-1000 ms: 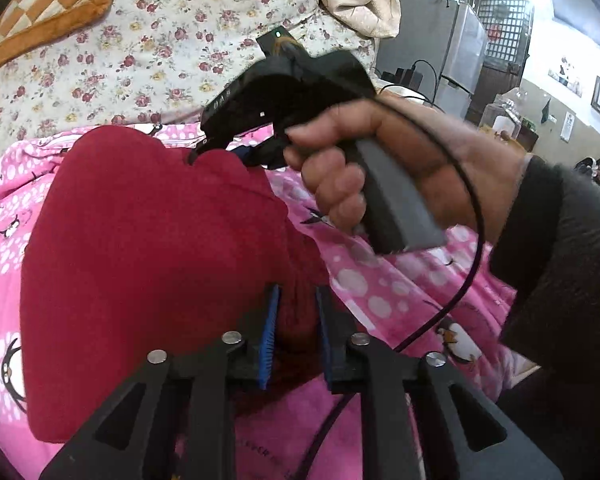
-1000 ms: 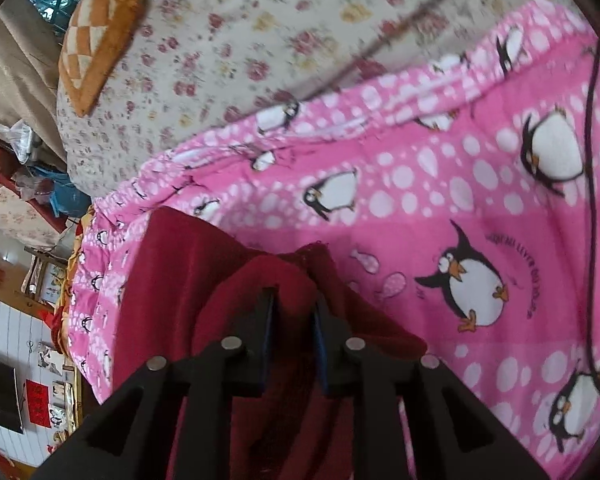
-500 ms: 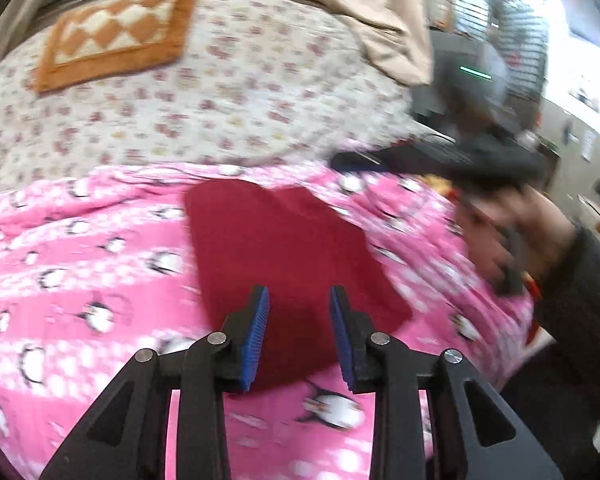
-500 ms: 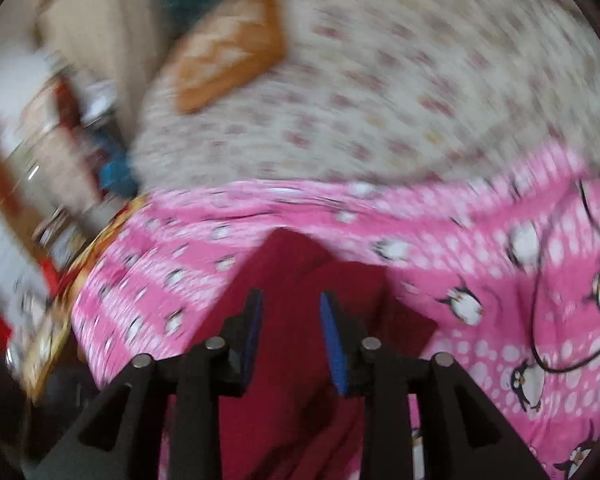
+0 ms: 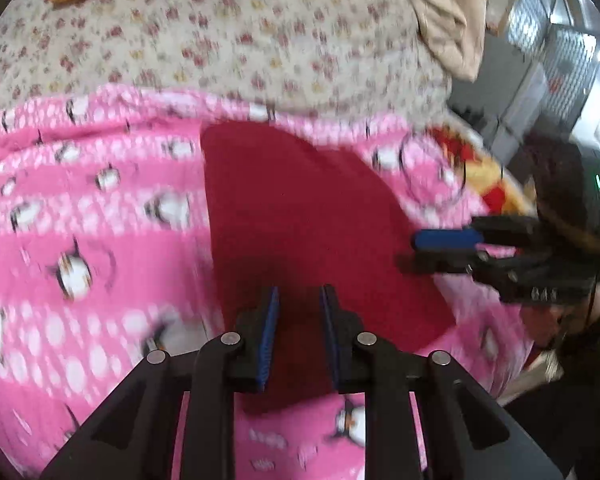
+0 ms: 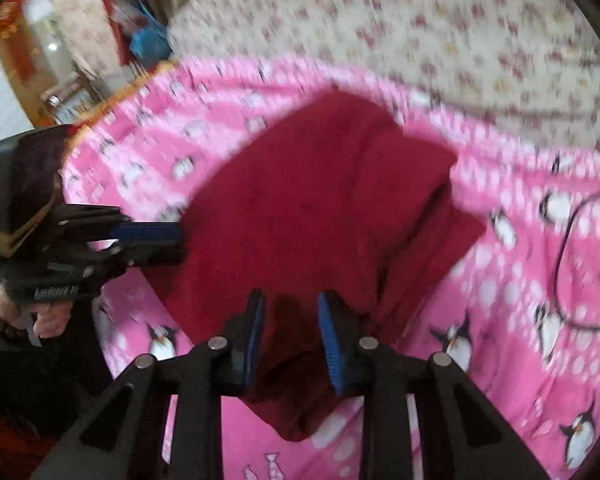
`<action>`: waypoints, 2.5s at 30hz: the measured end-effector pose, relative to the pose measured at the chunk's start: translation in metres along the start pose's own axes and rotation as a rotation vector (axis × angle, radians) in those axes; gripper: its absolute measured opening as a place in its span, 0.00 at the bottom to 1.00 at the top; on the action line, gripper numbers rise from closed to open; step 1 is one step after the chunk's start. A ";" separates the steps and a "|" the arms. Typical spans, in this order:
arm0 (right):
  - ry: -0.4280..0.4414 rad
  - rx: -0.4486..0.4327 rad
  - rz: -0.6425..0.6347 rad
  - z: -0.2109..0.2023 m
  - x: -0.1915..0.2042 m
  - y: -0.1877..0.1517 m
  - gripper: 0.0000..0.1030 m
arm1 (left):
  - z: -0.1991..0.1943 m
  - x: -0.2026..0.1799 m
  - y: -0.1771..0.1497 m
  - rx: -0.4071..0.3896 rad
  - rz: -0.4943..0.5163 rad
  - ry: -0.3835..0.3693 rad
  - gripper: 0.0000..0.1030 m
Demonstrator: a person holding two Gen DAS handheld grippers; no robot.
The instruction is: Fold small clothes
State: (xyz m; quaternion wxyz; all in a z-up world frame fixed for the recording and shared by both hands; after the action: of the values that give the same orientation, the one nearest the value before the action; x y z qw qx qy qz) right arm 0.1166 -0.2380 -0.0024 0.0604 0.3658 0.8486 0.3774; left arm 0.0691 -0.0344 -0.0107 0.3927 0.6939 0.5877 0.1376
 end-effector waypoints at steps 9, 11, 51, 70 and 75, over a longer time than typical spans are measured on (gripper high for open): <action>-0.194 0.073 0.044 0.057 -0.033 0.031 0.23 | 0.093 0.028 0.057 0.140 -0.007 0.034 0.04; -0.158 0.059 0.088 0.055 -0.037 0.033 0.23 | 0.089 0.028 0.058 0.130 0.008 0.018 0.05; -0.285 0.093 0.052 0.076 -0.045 0.045 0.44 | 0.148 0.022 0.096 0.166 0.090 -0.014 0.15; -0.177 -0.043 0.199 -0.003 -0.024 0.000 0.41 | 0.060 0.012 0.062 0.007 0.046 -0.069 0.19; -0.280 -0.181 0.478 -0.039 -0.073 -0.023 0.73 | 0.050 0.047 0.049 0.024 -0.074 -0.034 0.34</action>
State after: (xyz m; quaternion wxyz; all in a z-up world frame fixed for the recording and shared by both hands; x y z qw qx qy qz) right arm 0.1420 -0.3199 -0.0032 0.1188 0.5970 0.6846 0.4009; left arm 0.1495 -0.0104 -0.0215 0.3991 0.6785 0.6079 0.1040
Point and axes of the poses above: each gripper's, at about its wrist camera, not at the fingertips, and z roughly the way its jaws point, x to its left, y to its top, the point moved 2 cm from there along z, roughly the way its jaws point, and after that the axes turned 1 degree about y, right-handed, at the moved point
